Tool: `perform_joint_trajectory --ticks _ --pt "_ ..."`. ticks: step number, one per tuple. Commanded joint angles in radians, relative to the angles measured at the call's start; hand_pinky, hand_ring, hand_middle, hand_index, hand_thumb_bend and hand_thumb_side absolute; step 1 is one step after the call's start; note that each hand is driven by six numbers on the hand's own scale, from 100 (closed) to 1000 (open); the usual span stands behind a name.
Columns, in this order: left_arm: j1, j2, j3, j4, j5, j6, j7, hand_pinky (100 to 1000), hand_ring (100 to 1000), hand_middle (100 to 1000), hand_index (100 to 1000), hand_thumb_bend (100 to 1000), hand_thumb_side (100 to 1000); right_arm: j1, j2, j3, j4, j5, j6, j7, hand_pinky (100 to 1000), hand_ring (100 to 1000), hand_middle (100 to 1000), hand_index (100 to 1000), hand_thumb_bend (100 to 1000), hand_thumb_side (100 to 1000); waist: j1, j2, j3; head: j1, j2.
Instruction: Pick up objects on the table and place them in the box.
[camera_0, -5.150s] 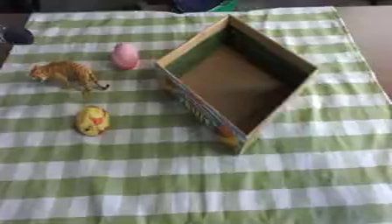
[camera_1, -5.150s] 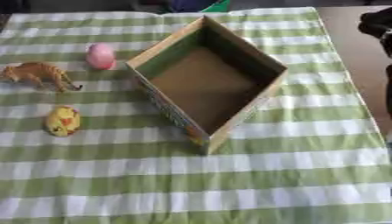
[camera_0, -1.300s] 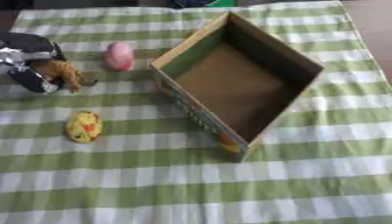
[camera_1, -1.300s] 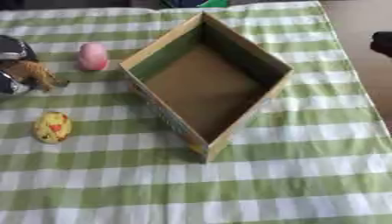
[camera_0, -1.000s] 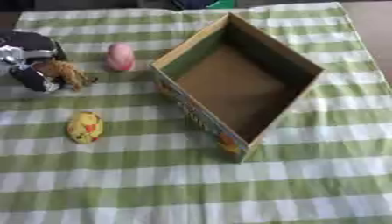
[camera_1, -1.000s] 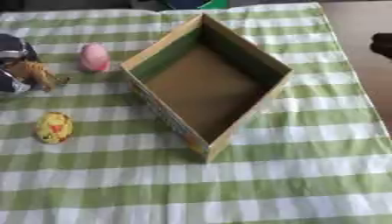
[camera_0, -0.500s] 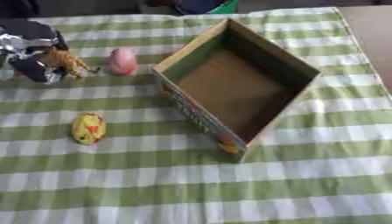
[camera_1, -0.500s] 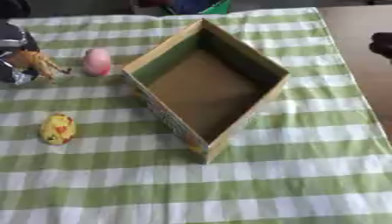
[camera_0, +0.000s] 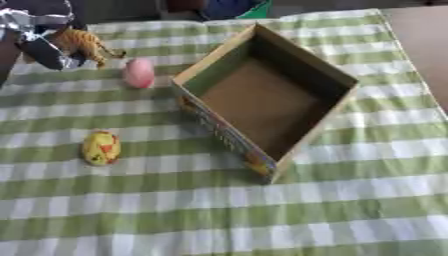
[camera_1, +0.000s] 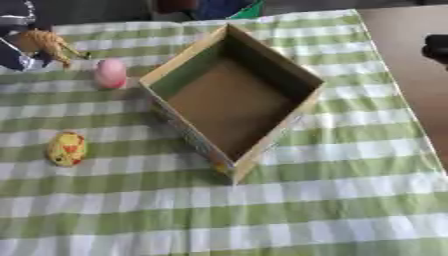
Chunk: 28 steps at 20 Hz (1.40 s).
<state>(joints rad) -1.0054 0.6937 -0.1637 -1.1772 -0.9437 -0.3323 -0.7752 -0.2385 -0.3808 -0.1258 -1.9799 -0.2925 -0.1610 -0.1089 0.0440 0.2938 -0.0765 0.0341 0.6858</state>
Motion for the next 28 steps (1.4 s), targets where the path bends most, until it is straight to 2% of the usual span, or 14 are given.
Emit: perform_joint_trajectory --ticks 1,6,12,18,23,28 --pt "-0.056 -0.01 -0.006 -0.052 0.024 -0.045 -0.018 270 537 528 585 100 261 -0.013 -0.007 0.0 -0.02 -0.009 0.004 0.004 756 713 547 786 100 1000 0.001 -0.033 -0.016 0.008 0.007" --pt "-0.124 -0.105 -0.021 -0.116 0.08 -0.043 -0.024 265 532 520 577 100 267 -0.021 -0.003 0.0 -0.02 -0.013 0.004 0.006 756 714 548 786 100 1000 0.003 -0.035 -0.029 0.007 0.002" --pt "-0.138 -0.154 -0.04 -0.172 0.095 -0.007 0.047 255 525 503 565 100 272 -0.037 0.005 0.009 -0.02 -0.023 0.007 0.014 757 715 548 786 100 1000 0.007 -0.028 -0.049 0.019 -0.011" --pt "-0.163 -0.211 -0.058 -0.169 0.085 0.023 0.125 258 525 498 561 100 273 -0.048 0.008 0.013 -0.02 -0.03 0.009 0.022 757 715 548 786 100 1000 0.012 -0.019 -0.068 0.031 -0.017" --pt "-0.182 -0.265 -0.074 -0.158 0.073 0.027 0.187 261 528 497 559 100 273 -0.061 0.015 0.016 -0.02 -0.036 0.008 0.026 757 715 549 786 100 1000 0.012 -0.01 -0.088 0.047 -0.019" --pt "-0.181 -0.315 -0.089 -0.131 0.011 0.019 0.232 263 531 498 560 100 272 -0.071 0.024 0.017 -0.02 -0.042 0.008 0.028 757 715 550 786 100 1000 0.011 -0.002 -0.105 0.061 -0.026"
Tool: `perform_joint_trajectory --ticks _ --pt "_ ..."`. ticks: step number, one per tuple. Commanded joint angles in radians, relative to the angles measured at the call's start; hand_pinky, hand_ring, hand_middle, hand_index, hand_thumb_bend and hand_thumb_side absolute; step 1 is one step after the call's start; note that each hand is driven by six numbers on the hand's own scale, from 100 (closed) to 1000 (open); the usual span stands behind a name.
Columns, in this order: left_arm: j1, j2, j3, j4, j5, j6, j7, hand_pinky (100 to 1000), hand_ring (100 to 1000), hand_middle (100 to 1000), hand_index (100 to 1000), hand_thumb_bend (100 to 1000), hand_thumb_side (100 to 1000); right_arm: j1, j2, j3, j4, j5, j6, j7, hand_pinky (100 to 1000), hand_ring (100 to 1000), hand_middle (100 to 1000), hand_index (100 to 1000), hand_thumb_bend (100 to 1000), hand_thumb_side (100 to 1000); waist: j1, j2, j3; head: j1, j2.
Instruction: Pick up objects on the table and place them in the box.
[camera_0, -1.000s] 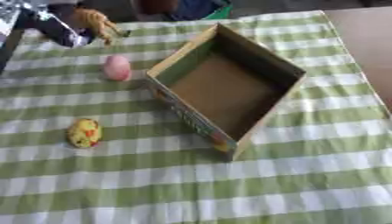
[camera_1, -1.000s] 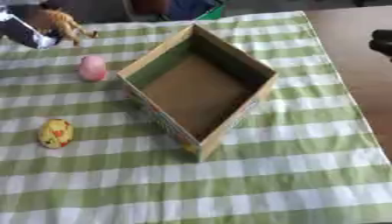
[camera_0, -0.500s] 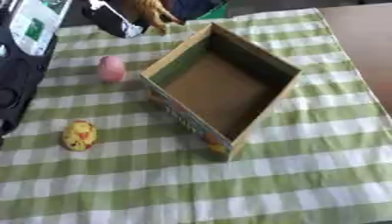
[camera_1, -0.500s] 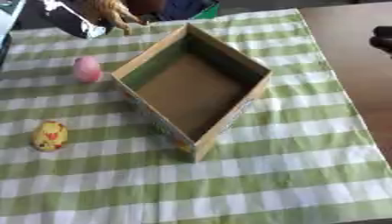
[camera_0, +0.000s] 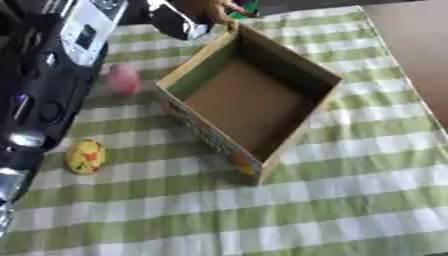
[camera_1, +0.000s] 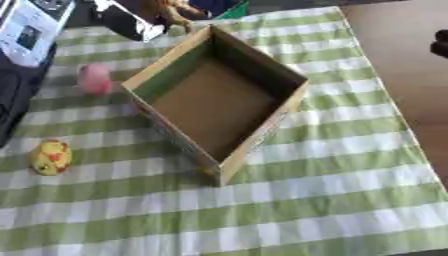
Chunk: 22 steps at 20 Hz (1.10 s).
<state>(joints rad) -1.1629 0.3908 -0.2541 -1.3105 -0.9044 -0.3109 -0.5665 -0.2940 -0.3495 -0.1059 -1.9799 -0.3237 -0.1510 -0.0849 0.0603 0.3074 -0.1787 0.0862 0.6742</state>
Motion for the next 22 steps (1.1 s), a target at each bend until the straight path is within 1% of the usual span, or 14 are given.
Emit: perform_joint_trajectory --ticks 1,4,7,8,10,18,21,22 --pt "-0.021 -0.026 0.001 0.012 -0.044 -0.001 0.031 263 531 498 560 100 271 -0.018 -0.005 -0.003 -0.02 -0.012 -0.003 0.005 757 715 550 786 100 1000 -0.006 -0.014 -0.007 0.013 -0.017" --pt "-0.015 -0.062 -0.004 0.044 -0.092 0.001 0.044 265 534 500 562 100 270 -0.024 0.0 -0.003 -0.02 -0.016 -0.005 0.004 756 714 550 785 100 1000 -0.008 -0.01 -0.018 0.025 -0.025" --pt "-0.007 -0.096 -0.008 0.072 -0.139 -0.002 0.056 266 536 504 570 100 267 -0.026 0.004 -0.007 -0.02 -0.024 -0.007 -0.015 756 712 546 781 100 1000 -0.008 -0.006 -0.025 0.036 -0.032" --pt "-0.004 -0.105 -0.01 0.081 -0.154 -0.004 0.059 270 539 507 576 100 252 -0.027 0.004 -0.007 -0.02 -0.025 -0.008 -0.02 756 713 547 781 100 1000 -0.008 -0.004 -0.027 0.04 -0.035" --pt "0.002 -0.122 -0.011 0.103 -0.18 -0.007 0.065 273 541 507 583 100 264 -0.031 0.006 -0.006 -0.02 -0.027 -0.009 -0.025 756 713 547 781 100 1000 -0.009 -0.001 -0.032 0.049 -0.04" --pt "0.018 -0.145 -0.018 0.168 -0.25 -0.029 0.076 282 551 505 592 100 256 -0.03 0.007 -0.007 -0.02 -0.025 -0.01 -0.032 757 712 545 781 100 1000 -0.01 0.01 -0.039 0.057 -0.051" --pt "0.023 -0.152 -0.029 0.181 -0.265 -0.045 0.074 294 561 515 621 100 249 -0.029 0.007 -0.008 -0.02 -0.023 -0.009 -0.031 757 712 544 780 100 1000 -0.011 0.014 -0.04 0.058 -0.05" --pt "0.026 -0.154 -0.032 0.185 -0.268 -0.052 0.07 303 570 525 638 100 228 -0.029 0.007 -0.008 -0.02 -0.023 -0.009 -0.032 757 712 544 780 100 1000 -0.012 0.014 -0.04 0.058 -0.049"
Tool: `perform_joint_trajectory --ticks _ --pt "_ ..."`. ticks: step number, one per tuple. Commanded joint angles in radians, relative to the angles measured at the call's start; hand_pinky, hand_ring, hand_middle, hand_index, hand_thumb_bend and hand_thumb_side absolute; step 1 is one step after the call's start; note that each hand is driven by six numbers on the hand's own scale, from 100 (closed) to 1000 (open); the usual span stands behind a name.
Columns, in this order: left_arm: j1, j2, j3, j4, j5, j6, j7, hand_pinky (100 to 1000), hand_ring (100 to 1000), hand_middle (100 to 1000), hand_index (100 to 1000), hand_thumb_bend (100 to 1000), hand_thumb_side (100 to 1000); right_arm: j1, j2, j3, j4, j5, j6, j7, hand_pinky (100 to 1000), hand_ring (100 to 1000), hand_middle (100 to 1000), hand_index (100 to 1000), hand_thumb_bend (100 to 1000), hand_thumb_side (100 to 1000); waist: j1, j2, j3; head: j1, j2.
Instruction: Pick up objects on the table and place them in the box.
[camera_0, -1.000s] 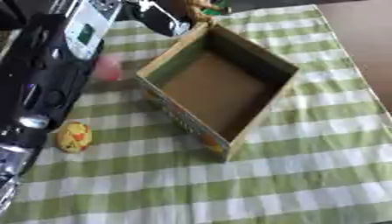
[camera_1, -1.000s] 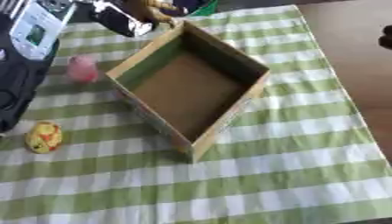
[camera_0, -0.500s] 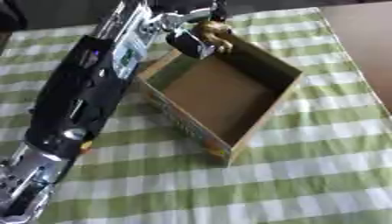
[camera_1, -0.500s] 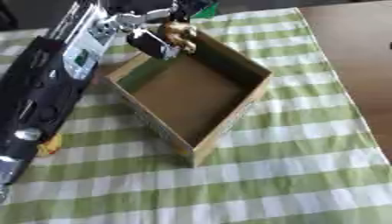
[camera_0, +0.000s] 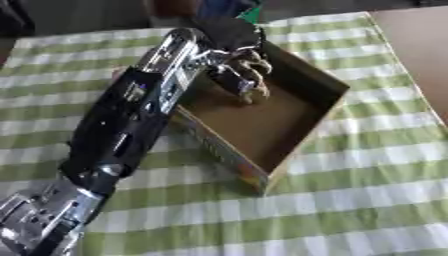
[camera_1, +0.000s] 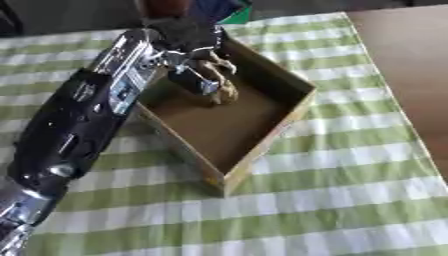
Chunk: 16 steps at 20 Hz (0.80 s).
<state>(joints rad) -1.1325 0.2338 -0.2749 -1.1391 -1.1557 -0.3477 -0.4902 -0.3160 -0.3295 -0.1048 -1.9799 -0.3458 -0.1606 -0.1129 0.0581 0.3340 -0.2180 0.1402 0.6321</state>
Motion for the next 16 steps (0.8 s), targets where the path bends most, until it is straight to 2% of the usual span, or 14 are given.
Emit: perform_joint_trajectory --ticks 1,2,4,6,7,9,11,12,13,15,16 --pt "-0.002 0.002 -0.014 0.019 -0.02 -0.022 -0.012 307 576 532 651 100 234 -0.006 -0.013 -0.01 -0.02 0.0 0.001 -0.004 757 712 543 780 100 1000 -0.01 -0.012 -0.001 0.002 -0.007" --pt "0.0 0.001 -0.016 0.023 -0.023 -0.027 -0.017 310 581 538 663 100 222 -0.005 -0.012 -0.01 -0.02 0.0 0.001 -0.004 757 712 543 780 100 1000 -0.01 -0.012 0.0 0.002 -0.007" --pt "0.002 -0.002 -0.017 0.025 -0.03 -0.033 -0.022 324 602 572 725 100 312 -0.004 -0.011 -0.01 -0.02 0.0 0.003 -0.003 757 712 543 780 100 1000 -0.01 -0.013 0.0 0.002 -0.006" --pt "0.002 -0.001 -0.015 0.019 -0.04 -0.03 -0.013 352 628 602 756 100 350 -0.004 -0.01 -0.009 -0.02 -0.001 0.004 -0.002 757 712 542 778 100 1000 -0.01 -0.014 0.001 0.0 -0.007" --pt "0.002 0.001 -0.014 0.016 -0.047 -0.026 -0.005 401 681 673 814 100 418 -0.003 -0.009 -0.009 -0.02 -0.001 0.005 -0.002 757 712 541 778 100 1000 -0.01 -0.014 0.001 0.0 -0.008" --pt "0.004 0.002 -0.013 0.01 -0.059 -0.018 0.017 410 706 714 856 126 482 -0.002 -0.008 -0.009 -0.02 -0.001 0.006 -0.002 758 712 541 778 100 1000 -0.01 -0.015 0.002 -0.001 -0.009" --pt "0.007 0.001 -0.014 0.009 -0.063 -0.013 0.034 446 753 782 913 204 574 -0.001 -0.007 -0.008 -0.02 -0.001 0.01 -0.002 758 712 540 778 100 1000 -0.009 -0.016 0.003 -0.001 -0.011" --pt "0.008 0.001 -0.015 0.01 -0.063 -0.013 0.04 451 757 786 917 213 586 -0.001 -0.006 -0.008 -0.02 -0.001 0.011 -0.001 758 712 540 778 100 1000 -0.01 -0.016 0.003 -0.002 -0.012" --pt "0.01 -0.001 -0.016 0.011 -0.061 -0.014 0.042 486 779 815 952 328 734 -0.001 -0.006 -0.008 -0.02 0.0 0.013 -0.001 758 712 540 778 100 1000 -0.01 -0.016 0.003 -0.002 -0.014" --pt "0.011 -0.003 -0.019 0.015 -0.048 -0.02 0.038 512 796 831 975 458 848 -0.001 -0.005 -0.008 -0.02 0.0 0.014 -0.001 758 712 540 778 100 1000 -0.01 -0.016 0.003 -0.001 -0.015" --pt "0.012 -0.005 -0.02 0.018 -0.041 -0.023 0.032 521 803 840 983 493 874 -0.001 -0.005 -0.008 -0.02 0.0 0.015 -0.002 758 712 540 778 100 1000 -0.01 -0.016 0.002 -0.001 -0.016"
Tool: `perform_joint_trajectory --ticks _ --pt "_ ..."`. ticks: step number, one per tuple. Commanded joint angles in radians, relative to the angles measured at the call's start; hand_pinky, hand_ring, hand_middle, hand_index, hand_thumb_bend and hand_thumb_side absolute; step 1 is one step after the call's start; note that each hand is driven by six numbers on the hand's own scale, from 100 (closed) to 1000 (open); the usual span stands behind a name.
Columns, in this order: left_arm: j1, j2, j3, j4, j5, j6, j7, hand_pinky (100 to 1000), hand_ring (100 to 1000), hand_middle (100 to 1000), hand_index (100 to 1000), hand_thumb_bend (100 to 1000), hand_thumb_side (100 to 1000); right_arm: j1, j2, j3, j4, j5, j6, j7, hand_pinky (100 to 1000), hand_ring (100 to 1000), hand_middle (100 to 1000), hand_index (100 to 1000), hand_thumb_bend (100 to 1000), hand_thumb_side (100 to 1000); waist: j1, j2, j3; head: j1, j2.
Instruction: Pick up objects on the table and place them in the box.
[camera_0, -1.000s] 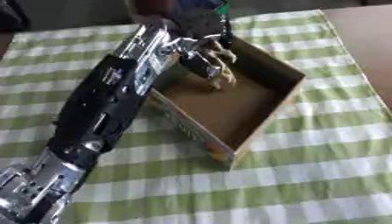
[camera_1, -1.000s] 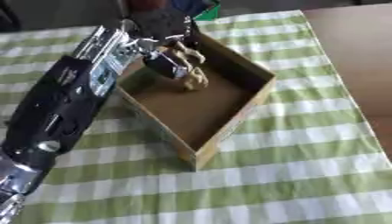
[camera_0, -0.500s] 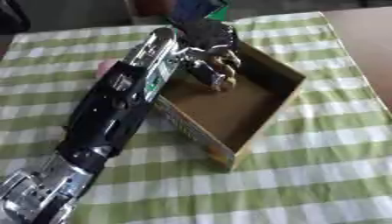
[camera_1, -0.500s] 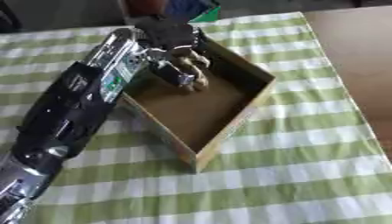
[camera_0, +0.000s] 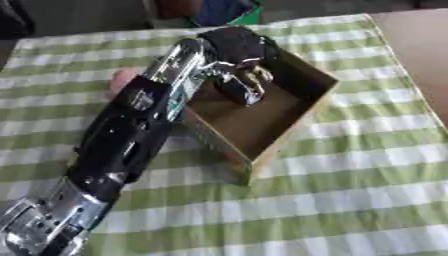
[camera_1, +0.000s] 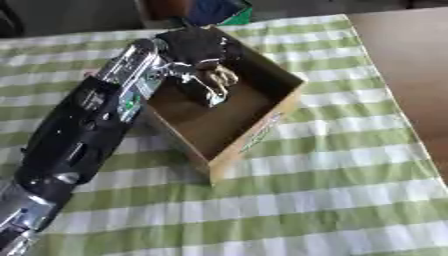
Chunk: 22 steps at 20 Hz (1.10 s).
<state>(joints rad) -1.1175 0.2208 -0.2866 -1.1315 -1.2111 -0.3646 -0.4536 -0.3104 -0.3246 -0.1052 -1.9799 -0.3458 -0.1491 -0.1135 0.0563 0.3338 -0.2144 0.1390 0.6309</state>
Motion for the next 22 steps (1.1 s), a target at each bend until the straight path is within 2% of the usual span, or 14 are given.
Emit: perform_joint_trajectory --ticks 1,4,14,17,22 --pt "-0.002 0.007 -0.01 0.012 0.023 -0.012 -0.013 543 820 859 999 623 951 -0.006 -0.009 -0.008 -0.02 0.0 0.004 -0.001 758 712 540 778 100 1000 -0.008 -0.016 -0.002 0.001 -0.014" --pt "-0.002 0.007 -0.009 0.005 0.049 -0.02 -0.031 555 825 861 1000 784 1000 -0.005 -0.007 -0.007 -0.02 0.0 0.009 -0.002 758 712 539 778 100 1000 -0.009 -0.017 -0.002 0.001 -0.014" --pt "-0.005 0.018 0.031 -0.073 0.185 0.003 -0.032 540 791 808 971 854 1000 -0.002 -0.005 -0.007 -0.02 0.003 0.021 -0.007 758 713 539 777 100 1000 -0.009 -0.025 0.0 -0.007 -0.007" --pt "-0.011 0.042 0.052 -0.103 0.231 0.009 -0.042 538 787 800 963 851 1000 -0.001 -0.004 -0.007 -0.02 0.003 0.023 -0.01 758 713 538 776 100 1000 -0.008 -0.029 0.004 -0.019 0.0" --pt "-0.027 0.095 0.08 -0.152 0.308 0.051 -0.031 536 787 795 956 858 1000 0.001 -0.003 -0.005 -0.02 0.002 0.027 -0.011 759 712 537 775 100 1000 -0.005 -0.032 0.009 -0.036 0.008"
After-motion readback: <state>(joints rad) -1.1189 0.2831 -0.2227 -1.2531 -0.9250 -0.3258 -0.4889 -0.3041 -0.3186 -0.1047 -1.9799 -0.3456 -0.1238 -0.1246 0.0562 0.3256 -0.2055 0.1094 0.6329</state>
